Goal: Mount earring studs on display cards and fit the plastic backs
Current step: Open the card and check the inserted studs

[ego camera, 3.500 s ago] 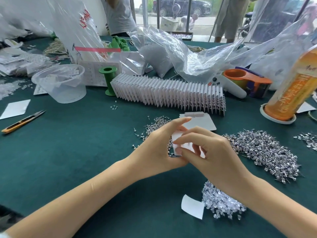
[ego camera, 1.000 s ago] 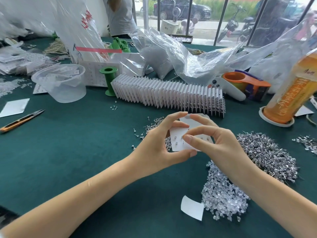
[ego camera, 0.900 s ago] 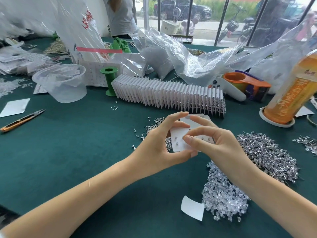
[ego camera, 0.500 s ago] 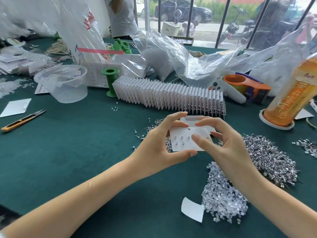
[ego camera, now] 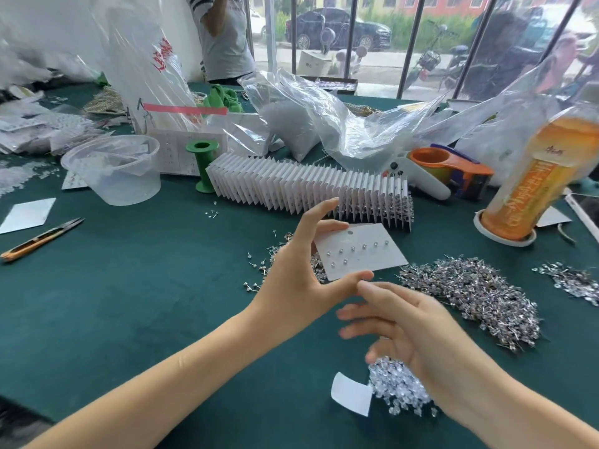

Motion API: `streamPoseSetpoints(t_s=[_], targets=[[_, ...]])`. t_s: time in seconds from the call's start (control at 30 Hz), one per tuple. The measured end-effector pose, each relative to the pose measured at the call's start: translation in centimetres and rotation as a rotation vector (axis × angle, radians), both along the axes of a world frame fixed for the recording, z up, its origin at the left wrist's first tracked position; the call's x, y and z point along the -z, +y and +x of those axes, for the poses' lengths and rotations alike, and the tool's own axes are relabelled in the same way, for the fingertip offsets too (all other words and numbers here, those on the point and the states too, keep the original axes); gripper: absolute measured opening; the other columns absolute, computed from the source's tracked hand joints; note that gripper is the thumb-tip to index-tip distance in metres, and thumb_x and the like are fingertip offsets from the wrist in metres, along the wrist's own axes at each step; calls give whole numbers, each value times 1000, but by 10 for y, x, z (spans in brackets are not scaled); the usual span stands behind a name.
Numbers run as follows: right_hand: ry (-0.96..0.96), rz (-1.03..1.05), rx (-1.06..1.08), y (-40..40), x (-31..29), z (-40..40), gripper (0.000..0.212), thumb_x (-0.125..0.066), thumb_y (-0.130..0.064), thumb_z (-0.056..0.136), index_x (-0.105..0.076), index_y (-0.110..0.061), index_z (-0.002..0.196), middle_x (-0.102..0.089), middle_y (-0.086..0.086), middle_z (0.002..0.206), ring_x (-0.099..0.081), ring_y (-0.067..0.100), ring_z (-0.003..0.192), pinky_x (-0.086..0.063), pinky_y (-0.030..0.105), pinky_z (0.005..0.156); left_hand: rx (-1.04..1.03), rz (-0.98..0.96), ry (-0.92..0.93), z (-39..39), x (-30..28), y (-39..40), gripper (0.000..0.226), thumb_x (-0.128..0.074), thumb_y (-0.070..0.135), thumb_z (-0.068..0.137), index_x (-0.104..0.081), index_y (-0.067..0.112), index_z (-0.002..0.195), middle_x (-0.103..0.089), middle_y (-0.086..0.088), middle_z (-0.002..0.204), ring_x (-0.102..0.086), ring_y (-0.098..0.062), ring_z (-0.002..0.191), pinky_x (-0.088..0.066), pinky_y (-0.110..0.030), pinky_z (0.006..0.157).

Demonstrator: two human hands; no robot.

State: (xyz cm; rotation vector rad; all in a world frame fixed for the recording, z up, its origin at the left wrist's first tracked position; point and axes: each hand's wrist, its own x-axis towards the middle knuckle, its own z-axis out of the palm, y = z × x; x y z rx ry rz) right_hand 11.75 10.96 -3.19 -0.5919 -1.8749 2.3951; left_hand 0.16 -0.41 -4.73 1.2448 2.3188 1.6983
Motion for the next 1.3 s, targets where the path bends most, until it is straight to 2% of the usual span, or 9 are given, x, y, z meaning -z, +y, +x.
streamPoseSetpoints(t_s=[0.1,0.27,0.4,0.5,0.67,0.83,1.1,1.2,1.3], targets=[[46,-161,82,-1,5,2,44,-69,-33,61,-65,-1,92,-72,18,87,-71,26,80,-54,25,50,43,-33,26,8,0,5,82,-75,40,71,-28,39,139,-58,20,121,-51,1,118,-40,-30,103],[73,-227,193,8,4,7,29,-71,-26,62,-60,-1,73,-64,15,66,-70,25,70,-57,28,57,74,-62,65,23,2,15,83,-76,34,73,-25,47,137,-55,18,122,-54,3,110,-47,-14,87],[89,-210,196,14,4,11,22,-69,-24,65,-64,-3,62,-64,18,63,-73,28,72,-57,28,56,106,-79,57,31,4,29,88,-75,30,74,-18,53,138,-51,20,123,-64,-13,86,-56,-32,71],[100,-210,214,19,5,13,30,-70,-24,61,-64,0,77,-69,19,70,-73,28,75,-57,29,54,132,-52,24,37,4,39,89,-72,28,74,-17,54,138,-50,21,124,-65,-17,85,-58,-38,68],[108,-177,216,27,4,17,19,-72,-28,60,-73,-9,61,-72,20,74,-73,26,72,-57,29,54,151,-47,-22,40,5,49,90,-74,29,74,-17,54,139,-48,24,123,-65,-21,87,-58,-41,70],[108,-131,218,34,8,20,46,-71,-28,62,-67,0,98,-74,19,83,-73,25,75,-56,27,55,170,-36,-28,45,6,54,86,-69,25,74,-19,48,140,-49,14,126,-62,-6,98,-57,-35,78],[182,10,252,42,13,20,24,-68,-16,79,-68,-6,101,-75,14,83,-73,25,79,-61,33,66,286,-41,45,37,2,45,86,-78,25,76,-25,40,141,-43,22,134,-48,2,120,-41,-10,92],[224,221,319,55,10,18,16,-68,-17,80,-70,-6,92,-75,9,75,-72,20,67,-58,25,59,206,-61,157,17,-5,35,70,-72,42,78,-37,32,138,-50,18,133,-44,2,125,-32,-10,101],[287,319,356,66,9,15,14,-68,-16,81,-69,-10,94,-75,5,74,-71,17,63,-53,20,52,98,-106,139,-2,-6,30,26,-68,29,85,-63,23,109,-66,14,98,-58,5,93,-41,-10,84]])
